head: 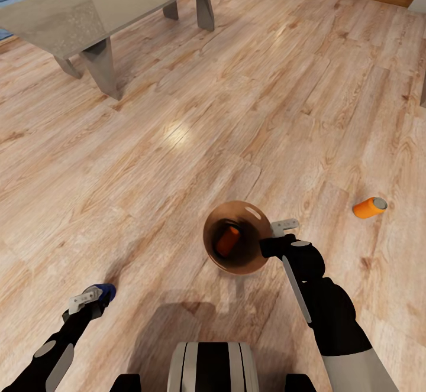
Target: Put the three can of soda from the living room inside the tash can in the kitchen.
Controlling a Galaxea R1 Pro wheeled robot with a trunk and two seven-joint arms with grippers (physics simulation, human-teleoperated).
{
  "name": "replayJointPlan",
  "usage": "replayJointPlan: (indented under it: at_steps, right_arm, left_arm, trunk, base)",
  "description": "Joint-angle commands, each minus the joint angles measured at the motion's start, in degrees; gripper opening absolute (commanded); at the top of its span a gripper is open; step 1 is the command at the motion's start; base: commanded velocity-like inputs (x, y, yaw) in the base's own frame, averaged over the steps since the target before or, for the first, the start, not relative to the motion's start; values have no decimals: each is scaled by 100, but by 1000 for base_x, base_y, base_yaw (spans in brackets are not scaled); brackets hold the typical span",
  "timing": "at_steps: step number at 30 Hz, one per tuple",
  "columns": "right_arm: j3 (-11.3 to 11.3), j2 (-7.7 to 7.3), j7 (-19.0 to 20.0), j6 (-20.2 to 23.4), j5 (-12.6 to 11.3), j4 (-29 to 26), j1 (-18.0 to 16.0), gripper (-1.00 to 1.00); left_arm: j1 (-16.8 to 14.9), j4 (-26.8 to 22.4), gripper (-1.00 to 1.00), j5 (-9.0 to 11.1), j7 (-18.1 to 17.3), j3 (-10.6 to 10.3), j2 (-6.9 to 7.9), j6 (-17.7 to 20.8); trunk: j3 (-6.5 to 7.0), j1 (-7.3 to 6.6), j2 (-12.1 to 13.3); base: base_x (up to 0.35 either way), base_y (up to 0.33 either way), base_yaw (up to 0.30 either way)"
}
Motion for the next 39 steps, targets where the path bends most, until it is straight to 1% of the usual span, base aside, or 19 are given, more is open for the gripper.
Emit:
replayJointPlan:
  at_steps: [1, 2, 11, 21, 24, 39]
  right_arm:
    - [4, 1, 8, -2, -88, 2, -1, -100]
    - [4, 1, 9, -2, -88, 0, -1, -100]
    - [4, 1, 7, -2, -88, 3, -1, -100]
    - [4, 1, 8, -2, -88, 3, -1, -100]
    - [4, 1, 8, -2, -88, 3, -1, -100]
    - [4, 1, 9, -2, -88, 2, 1, -100]
  left_arm:
    - [0, 0, 100, 0, 0, 0, 0, -1]
    - [1, -1, -100, 0, 0, 0, 0, -3]
    - [1, -140, -100, 0, 0, 8, 0, 1]
    - [1, -158, -100, 0, 0, 9, 0, 1]
    - [1, -158, -100, 0, 0, 9, 0, 1]
    - [1, -158, -100, 0, 0, 0, 0, 10]
  trunk:
    - [0, -1, 0]
    - [0, -1, 0]
    - [0, -1, 0]
    - [0, -1, 0]
    - [67, -8, 4]
    - [336, -338, 605]
  base:
    - [0, 0, 0]
    - [0, 0, 0]
    - [0, 0, 0]
    - [0, 0, 0]
    - [0, 0, 0]
    - [0, 0, 0]
